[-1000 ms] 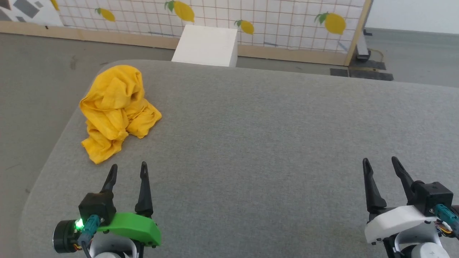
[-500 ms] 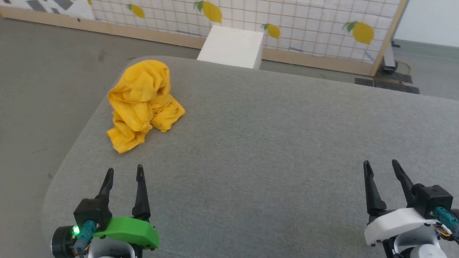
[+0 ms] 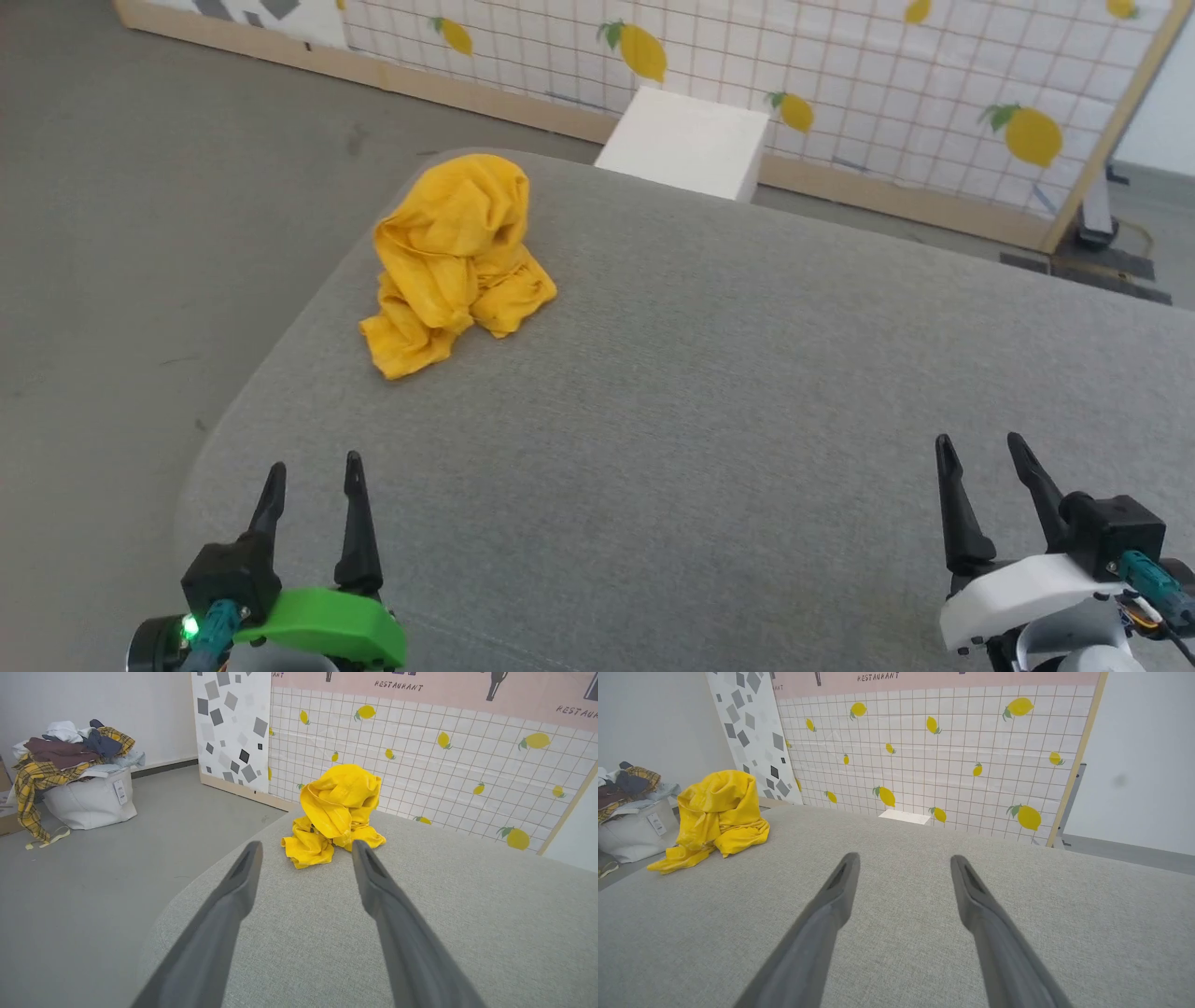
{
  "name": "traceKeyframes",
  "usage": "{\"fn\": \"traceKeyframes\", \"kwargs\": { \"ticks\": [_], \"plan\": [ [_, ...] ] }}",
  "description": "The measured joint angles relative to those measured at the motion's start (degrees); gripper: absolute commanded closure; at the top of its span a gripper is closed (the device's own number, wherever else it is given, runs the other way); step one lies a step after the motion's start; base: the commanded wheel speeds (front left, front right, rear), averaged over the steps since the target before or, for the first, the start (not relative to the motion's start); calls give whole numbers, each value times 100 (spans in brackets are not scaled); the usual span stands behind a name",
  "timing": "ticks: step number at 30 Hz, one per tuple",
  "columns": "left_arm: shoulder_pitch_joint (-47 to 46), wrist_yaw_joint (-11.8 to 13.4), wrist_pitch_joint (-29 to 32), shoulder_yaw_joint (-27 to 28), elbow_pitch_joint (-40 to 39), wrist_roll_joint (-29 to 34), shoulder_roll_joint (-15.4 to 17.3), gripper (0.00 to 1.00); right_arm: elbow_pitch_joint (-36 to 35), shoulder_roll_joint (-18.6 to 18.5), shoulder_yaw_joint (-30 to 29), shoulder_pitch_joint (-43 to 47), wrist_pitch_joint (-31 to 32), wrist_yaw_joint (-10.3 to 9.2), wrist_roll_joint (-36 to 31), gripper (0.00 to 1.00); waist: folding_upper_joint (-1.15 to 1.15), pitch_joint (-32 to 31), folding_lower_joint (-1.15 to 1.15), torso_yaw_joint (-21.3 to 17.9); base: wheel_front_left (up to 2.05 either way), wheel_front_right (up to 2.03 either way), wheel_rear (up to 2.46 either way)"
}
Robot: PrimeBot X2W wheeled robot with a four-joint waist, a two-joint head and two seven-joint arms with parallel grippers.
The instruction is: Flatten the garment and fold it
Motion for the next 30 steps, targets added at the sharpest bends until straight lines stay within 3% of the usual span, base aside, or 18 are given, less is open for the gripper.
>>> {"fn": "traceKeyframes", "kwargs": {
  "ticks": [13, 30],
  "plan": [
    [148, -8, -153, 64, 12, -105, 0, 0, 203, 1, -21, 0, -149, 0, 51, 0, 0, -156, 0, 422, 0, 0, 0],
    [157, 8, -356, 57, 18, -420, 0, 0, 318, 1, -208, -51, -302, 0, 51, 0, 0, -53, 0, 699, 0, 0, 0]
  ]
}}
